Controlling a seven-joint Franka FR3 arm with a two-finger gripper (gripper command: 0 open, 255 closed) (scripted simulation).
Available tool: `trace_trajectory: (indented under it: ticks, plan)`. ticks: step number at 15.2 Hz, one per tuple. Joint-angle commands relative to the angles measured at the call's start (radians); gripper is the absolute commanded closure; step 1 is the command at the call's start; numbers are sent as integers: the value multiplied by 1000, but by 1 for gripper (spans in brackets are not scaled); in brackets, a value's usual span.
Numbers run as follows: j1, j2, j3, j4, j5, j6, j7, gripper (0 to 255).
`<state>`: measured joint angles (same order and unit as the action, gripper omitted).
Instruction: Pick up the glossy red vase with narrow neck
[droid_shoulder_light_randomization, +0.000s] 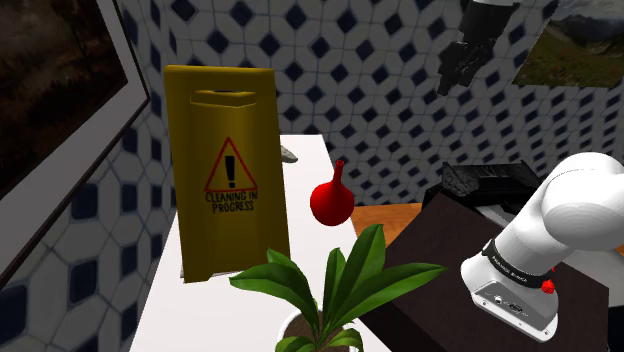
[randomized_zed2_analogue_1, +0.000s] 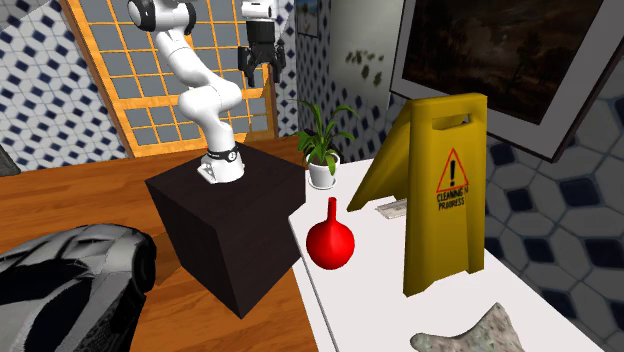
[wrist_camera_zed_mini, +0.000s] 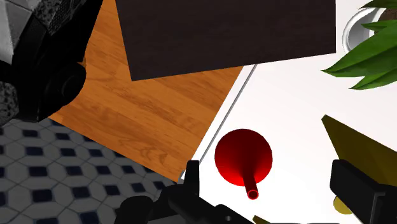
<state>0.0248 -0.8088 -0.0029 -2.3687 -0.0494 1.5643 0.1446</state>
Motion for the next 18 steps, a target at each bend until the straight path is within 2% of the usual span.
trace_trajectory:
  ticks: [1, 9, 18]
  plan:
    - [0, 0, 0, 0, 0, 0, 0, 0]
    - [2, 119, 4, -169, 5, 336, 27, 0]
    - [2, 392, 11, -237, 3, 730, 58, 0]
